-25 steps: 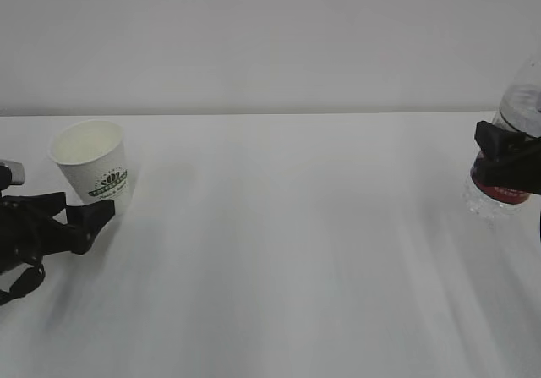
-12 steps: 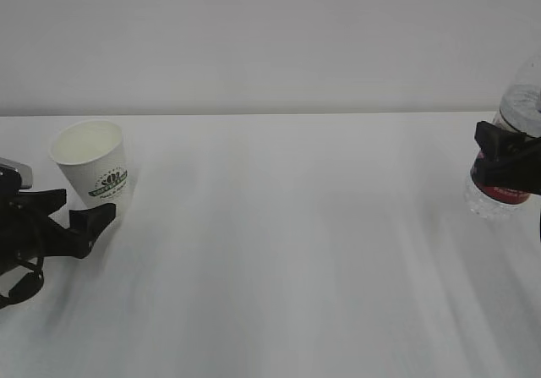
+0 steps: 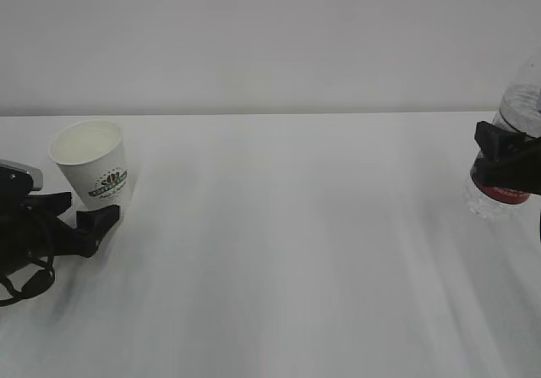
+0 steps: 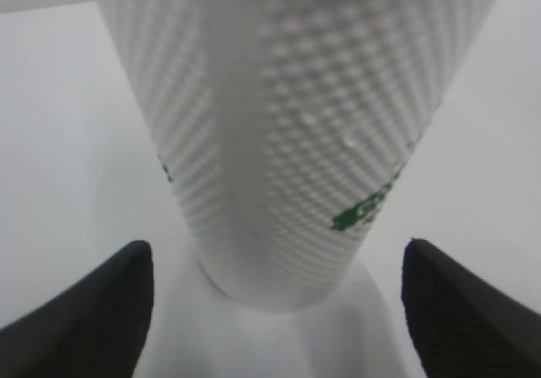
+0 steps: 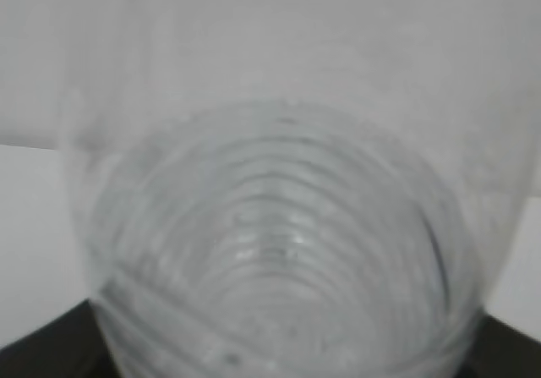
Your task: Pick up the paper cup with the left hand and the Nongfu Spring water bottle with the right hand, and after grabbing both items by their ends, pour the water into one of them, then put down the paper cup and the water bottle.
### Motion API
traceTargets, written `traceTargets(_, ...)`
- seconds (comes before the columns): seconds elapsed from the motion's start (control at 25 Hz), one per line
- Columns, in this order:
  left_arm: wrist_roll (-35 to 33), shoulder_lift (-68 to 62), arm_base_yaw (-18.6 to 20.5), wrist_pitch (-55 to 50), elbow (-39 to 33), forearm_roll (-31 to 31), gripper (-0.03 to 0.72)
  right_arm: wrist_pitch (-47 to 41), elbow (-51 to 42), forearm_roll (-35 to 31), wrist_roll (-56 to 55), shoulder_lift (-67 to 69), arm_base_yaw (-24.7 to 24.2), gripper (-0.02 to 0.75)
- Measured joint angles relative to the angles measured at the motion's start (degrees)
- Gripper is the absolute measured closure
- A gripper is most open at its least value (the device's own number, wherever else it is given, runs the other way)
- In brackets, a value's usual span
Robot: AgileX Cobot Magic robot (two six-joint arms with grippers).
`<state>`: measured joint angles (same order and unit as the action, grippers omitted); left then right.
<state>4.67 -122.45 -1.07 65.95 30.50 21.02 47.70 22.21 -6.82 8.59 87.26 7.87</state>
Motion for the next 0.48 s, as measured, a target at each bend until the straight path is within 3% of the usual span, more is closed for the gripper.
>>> traceTargets(0.48, 3.6, -2.1, 0.0, 0.1, 2.3, -0.7, 0.002, -0.1, 0.0, 0.1, 0.0, 0.0, 0.0, 0.262)
